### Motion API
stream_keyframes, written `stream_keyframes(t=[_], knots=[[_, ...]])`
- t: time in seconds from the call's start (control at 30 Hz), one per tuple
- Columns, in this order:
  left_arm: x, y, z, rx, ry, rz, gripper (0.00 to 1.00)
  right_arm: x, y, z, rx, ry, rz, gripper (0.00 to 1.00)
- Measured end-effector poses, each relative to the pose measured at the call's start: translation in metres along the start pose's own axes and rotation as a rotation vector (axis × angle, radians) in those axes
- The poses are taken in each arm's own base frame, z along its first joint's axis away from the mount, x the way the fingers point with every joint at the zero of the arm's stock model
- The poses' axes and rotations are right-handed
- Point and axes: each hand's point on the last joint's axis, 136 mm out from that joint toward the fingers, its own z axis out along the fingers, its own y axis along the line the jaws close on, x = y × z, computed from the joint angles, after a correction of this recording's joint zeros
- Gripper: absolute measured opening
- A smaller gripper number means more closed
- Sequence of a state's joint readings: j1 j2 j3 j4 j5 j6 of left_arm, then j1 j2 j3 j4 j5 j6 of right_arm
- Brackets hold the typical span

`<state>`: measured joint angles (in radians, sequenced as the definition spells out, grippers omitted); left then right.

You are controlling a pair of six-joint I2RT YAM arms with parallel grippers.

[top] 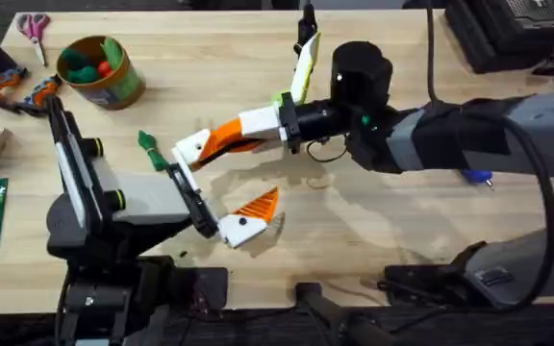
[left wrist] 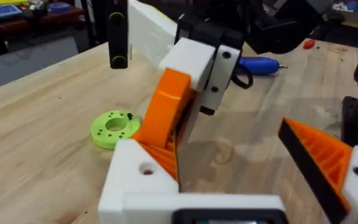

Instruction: Pick up the gripper from the table and insert it into the empty holder that is missing its gripper. Then pick up a screw, insert it into the mounting hole, and use the screwdriver to tighten it. Finally, clean up the table by picking up the vegetable and placing it into the bucket.

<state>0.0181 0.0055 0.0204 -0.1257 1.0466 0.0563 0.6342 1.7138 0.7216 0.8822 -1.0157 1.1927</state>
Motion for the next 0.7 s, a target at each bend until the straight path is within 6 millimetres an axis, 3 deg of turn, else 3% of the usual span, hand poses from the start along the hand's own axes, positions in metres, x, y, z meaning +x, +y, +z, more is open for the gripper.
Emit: stream_keyframes(t=[0.23, 0.7], knots=[[-0.0001, -0.0002, 0.0, 0.001, 0.0, 0.001, 0.986, 0.0003, 0.0001, -0.0001, -0.001, 0.002, 0.006, 0.095], [-0.0001, -0.0057, 0.0007, 0.031, -0.001, 0.017, 0.987, -0.0016, -0.0024, -0.0006, 0.009, -0.009, 0.018, 0.336]])
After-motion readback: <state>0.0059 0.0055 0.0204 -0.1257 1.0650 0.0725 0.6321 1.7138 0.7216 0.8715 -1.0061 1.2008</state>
